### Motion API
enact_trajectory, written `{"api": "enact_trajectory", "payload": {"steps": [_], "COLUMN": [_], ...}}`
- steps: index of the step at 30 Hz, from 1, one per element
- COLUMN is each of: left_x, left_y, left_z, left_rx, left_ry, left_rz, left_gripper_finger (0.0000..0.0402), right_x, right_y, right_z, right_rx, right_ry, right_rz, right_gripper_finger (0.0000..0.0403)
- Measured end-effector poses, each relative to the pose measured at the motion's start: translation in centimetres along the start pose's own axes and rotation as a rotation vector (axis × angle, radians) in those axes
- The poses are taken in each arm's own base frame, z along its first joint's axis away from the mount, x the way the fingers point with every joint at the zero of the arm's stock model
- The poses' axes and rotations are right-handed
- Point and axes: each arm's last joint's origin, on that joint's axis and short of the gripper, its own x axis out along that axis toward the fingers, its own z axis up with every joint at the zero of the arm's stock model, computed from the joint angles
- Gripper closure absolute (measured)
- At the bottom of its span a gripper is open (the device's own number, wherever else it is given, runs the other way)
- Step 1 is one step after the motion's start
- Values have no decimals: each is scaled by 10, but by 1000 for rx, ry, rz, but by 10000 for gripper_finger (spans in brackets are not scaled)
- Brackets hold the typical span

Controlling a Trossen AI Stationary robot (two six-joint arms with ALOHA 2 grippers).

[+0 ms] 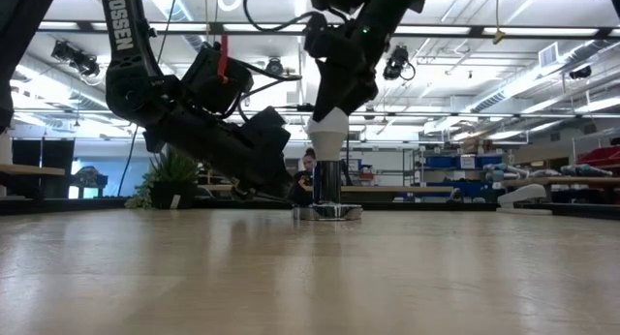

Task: Screw lightbulb
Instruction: Remove the lightbulb from the lamp

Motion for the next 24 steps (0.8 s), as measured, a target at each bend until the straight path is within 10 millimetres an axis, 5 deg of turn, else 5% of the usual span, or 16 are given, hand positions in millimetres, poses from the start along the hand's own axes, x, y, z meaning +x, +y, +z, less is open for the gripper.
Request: {"api": "enact_trajectory", "payload": {"steps": [6,14,24], "left_x": [0,0,0], "left_y": [0,0,0], "left_z": [0,0,0], "left_rx": [5,11,24], "left_ry": [0,0,-1], "left_rz": [0,1,-6], "left_gripper_finger": [399,399,399], "right_x": [3,1,-14], "right_y": [-1,-10,0], "right_z": [1,-2,9], "right_rx": [-94,-469,-520], "right_ry": [30,59,58], "right_rz": [24,86,54], "right_gripper_finger": [91,126,93]}}
